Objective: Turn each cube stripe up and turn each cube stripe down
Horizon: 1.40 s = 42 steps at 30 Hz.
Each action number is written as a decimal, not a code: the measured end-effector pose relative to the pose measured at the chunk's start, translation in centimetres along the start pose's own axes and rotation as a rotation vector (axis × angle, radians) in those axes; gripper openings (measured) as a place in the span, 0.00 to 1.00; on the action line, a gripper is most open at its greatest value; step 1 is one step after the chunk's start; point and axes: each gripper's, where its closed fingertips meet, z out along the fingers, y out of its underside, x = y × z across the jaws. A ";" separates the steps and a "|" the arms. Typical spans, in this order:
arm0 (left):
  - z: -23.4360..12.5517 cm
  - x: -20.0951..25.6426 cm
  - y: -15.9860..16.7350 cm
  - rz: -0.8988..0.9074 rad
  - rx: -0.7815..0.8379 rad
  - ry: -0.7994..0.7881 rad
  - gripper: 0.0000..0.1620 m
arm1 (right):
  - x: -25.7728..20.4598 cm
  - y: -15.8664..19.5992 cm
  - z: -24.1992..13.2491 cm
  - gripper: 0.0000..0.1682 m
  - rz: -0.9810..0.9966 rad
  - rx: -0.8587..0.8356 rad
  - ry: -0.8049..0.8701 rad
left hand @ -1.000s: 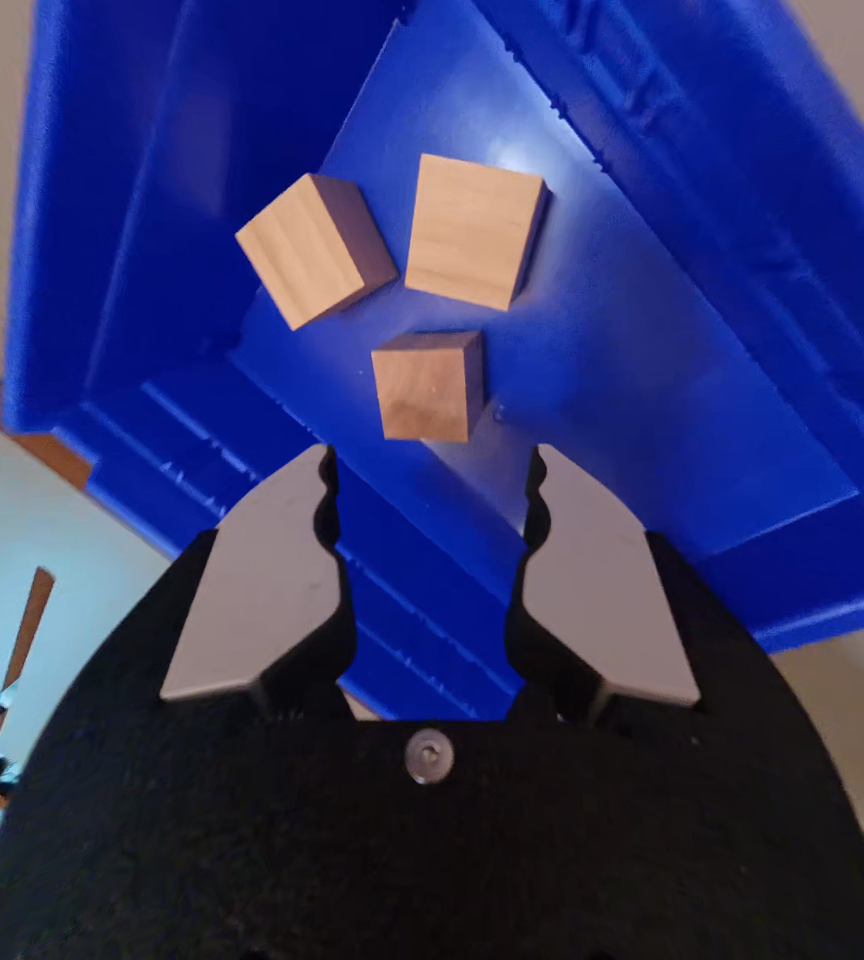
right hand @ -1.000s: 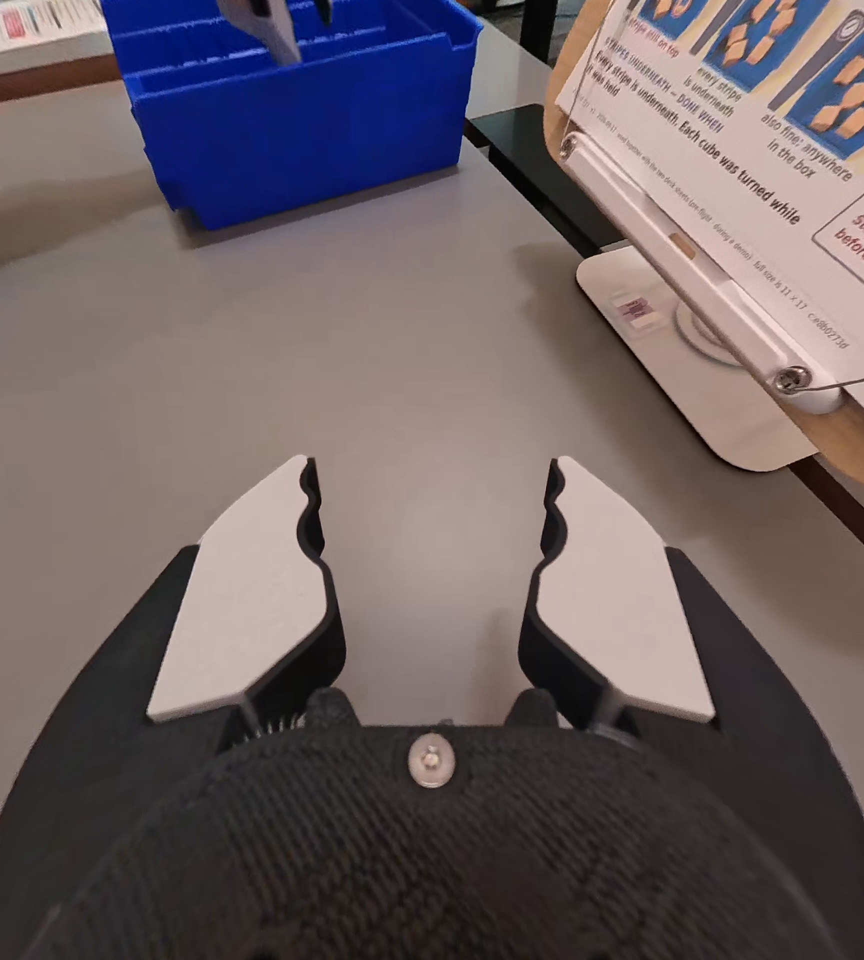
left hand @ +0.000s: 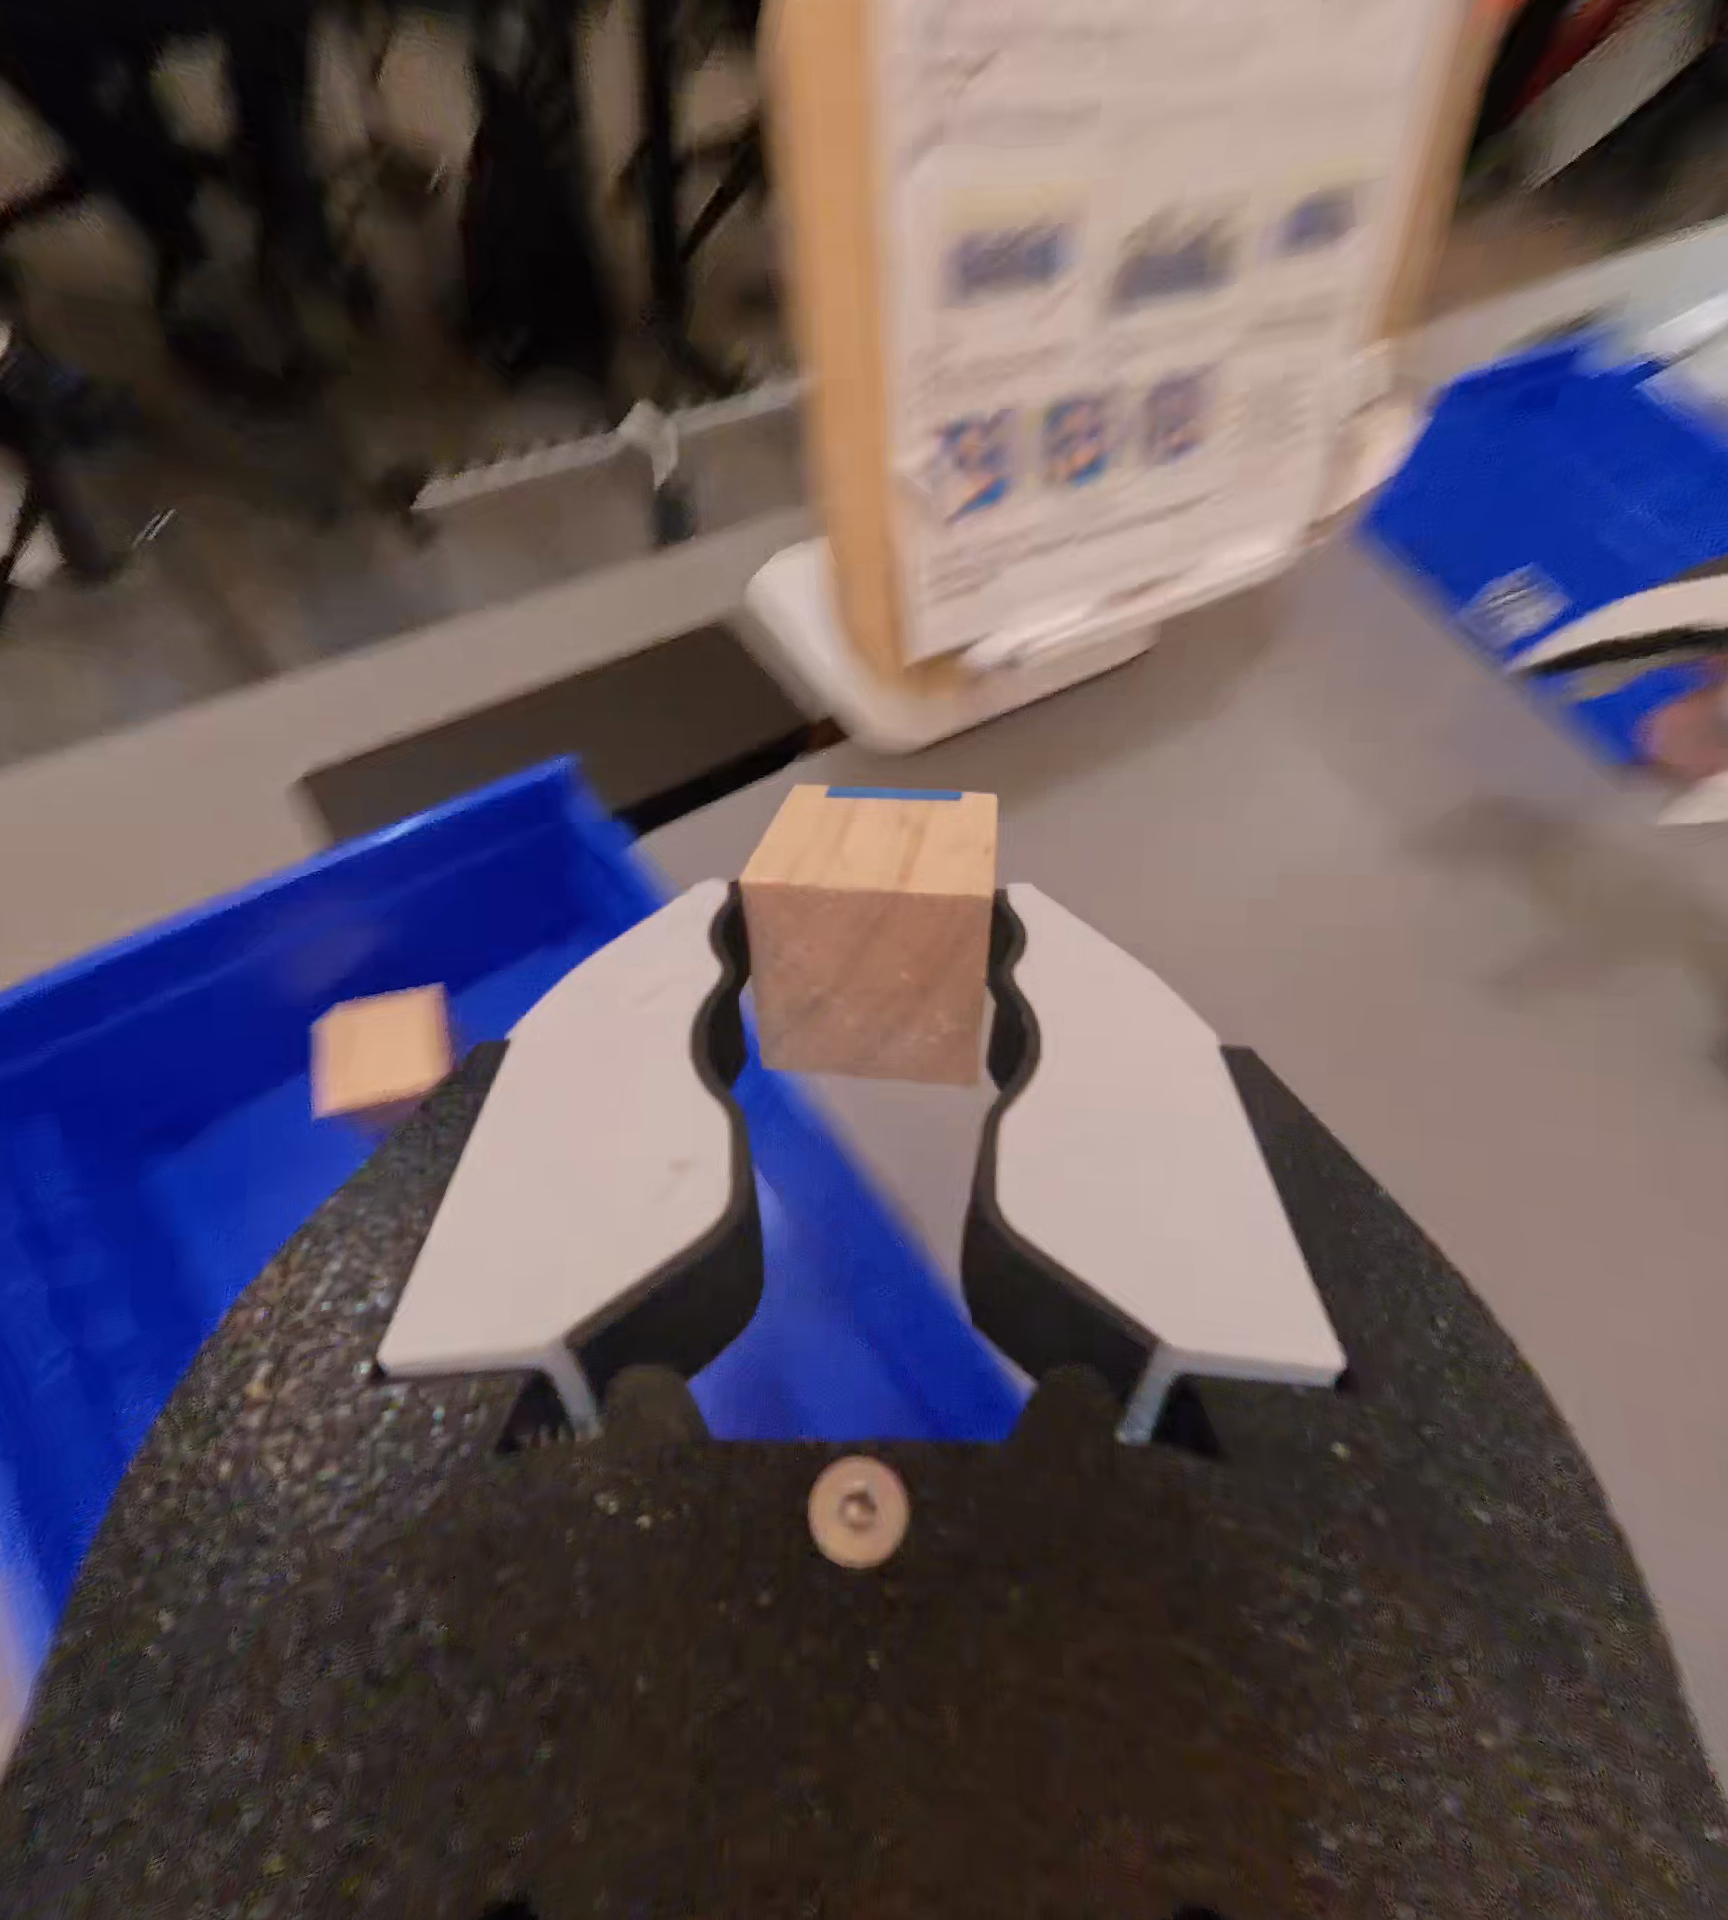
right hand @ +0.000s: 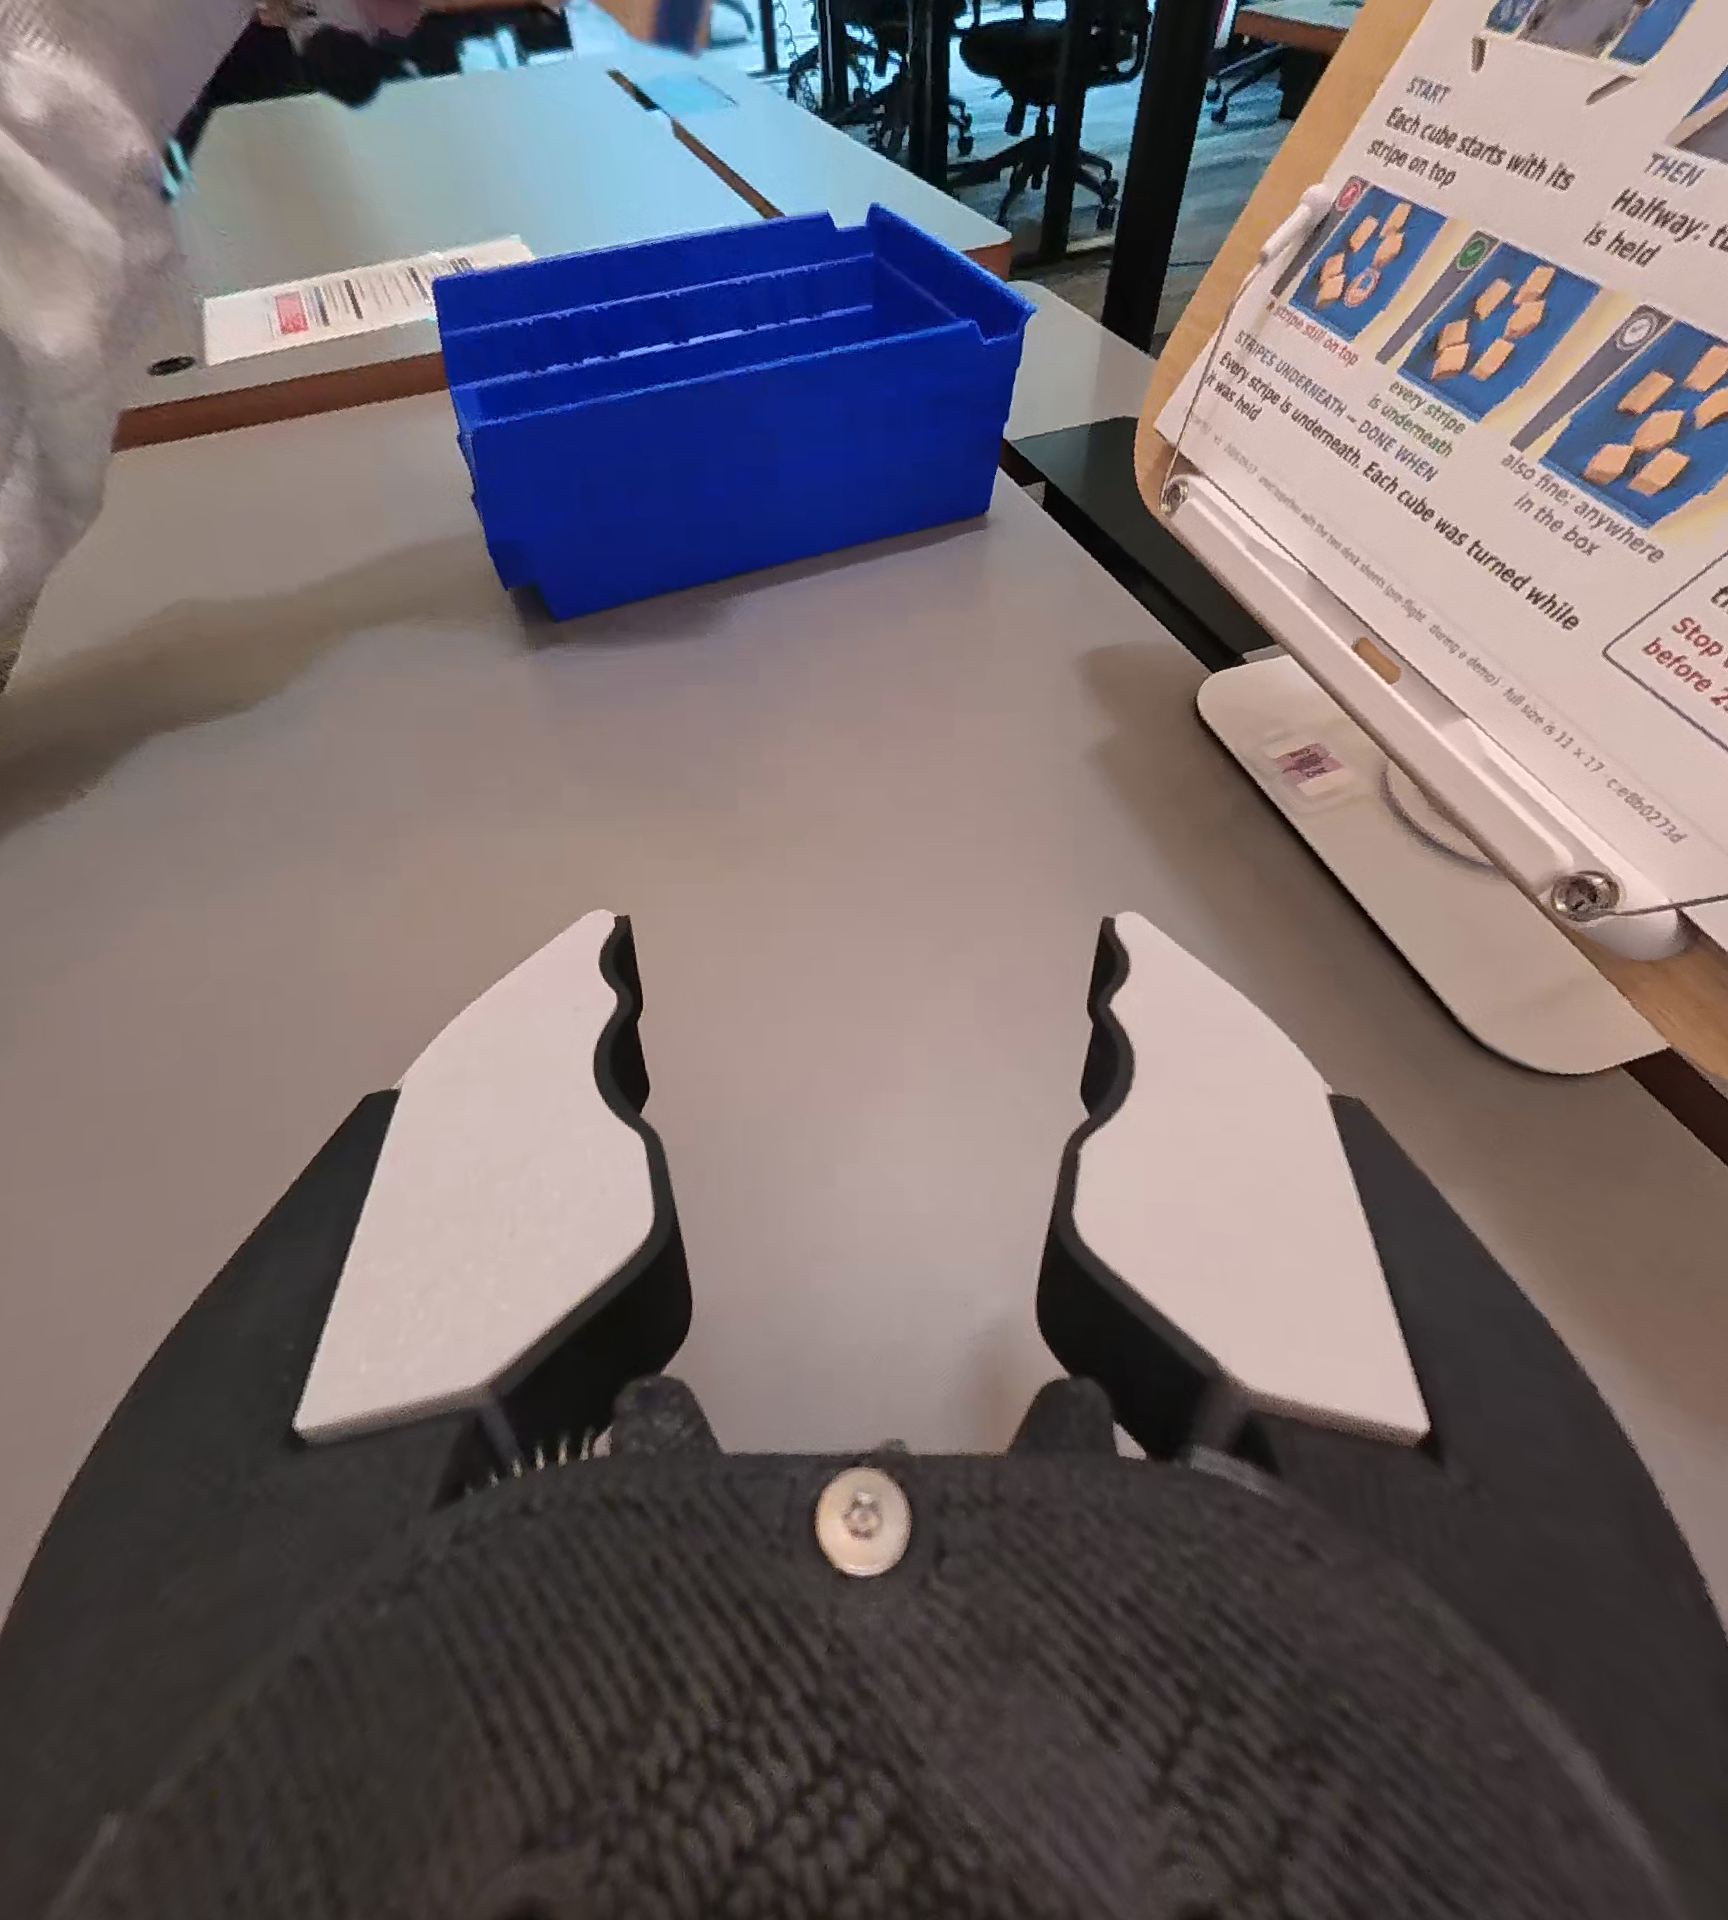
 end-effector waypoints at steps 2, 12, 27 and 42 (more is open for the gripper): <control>-0.1 4.9 -1.4 0.033 0.140 0.147 0.27 | -0.6 -1.0 0.0 0.50 0.000 0.030 -0.016; 5.9 22.8 -1.5 0.079 0.526 0.739 0.27 | -7.1 -5.1 -0.8 0.48 -0.050 0.154 -0.160; 10.1 31.4 -1.5 0.001 0.944 0.949 0.27 | -6.8 -8.9 -3.7 0.40 -0.136 0.049 -0.139; 11.2 31.4 -0.2 -0.032 0.914 0.942 0.27 | -7.2 -7.9 -3.2 0.27 -0.142 -0.059 -0.209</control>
